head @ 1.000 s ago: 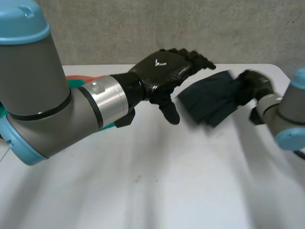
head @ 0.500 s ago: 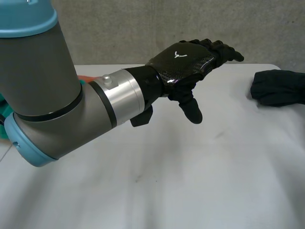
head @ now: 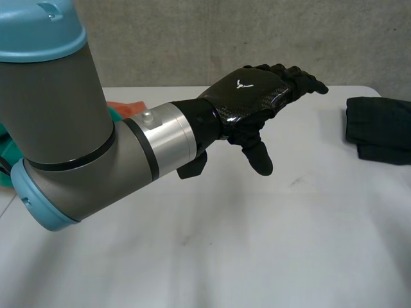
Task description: Fold the laundry.
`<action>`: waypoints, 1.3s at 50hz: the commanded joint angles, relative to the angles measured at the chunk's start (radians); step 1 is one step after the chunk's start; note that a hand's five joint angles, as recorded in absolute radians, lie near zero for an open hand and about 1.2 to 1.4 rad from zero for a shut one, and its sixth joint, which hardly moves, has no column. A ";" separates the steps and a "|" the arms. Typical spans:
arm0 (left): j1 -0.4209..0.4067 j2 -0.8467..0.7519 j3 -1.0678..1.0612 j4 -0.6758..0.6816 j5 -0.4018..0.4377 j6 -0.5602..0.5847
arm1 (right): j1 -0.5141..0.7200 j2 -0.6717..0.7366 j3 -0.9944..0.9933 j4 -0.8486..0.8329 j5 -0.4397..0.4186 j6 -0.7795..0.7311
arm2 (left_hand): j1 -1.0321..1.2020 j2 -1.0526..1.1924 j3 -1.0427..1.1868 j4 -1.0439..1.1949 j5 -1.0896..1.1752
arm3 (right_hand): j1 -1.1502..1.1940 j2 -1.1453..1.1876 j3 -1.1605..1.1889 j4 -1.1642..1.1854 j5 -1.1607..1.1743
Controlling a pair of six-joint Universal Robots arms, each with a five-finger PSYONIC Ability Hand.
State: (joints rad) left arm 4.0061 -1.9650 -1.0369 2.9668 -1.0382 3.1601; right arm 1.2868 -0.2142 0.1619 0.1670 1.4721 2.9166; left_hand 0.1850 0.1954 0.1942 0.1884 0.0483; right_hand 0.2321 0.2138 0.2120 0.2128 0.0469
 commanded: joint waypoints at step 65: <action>0.463 -0.178 0.034 0.279 -0.410 0.392 | 0.421 -1.064 1.616 -0.386 -0.277 -0.539 | 1.211 1.201 1.202 1.208 1.173 | -0.058 -0.039 -0.037 -0.038 -0.047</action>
State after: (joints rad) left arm 4.5641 -2.3437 -0.9549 3.2395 -1.4444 3.7397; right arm 1.7086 -1.2642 1.7792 -0.2194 1.1852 2.3746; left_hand 0.9882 1.1484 1.1297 1.1703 0.8997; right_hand 0.2321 0.2138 0.2120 0.2123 0.0442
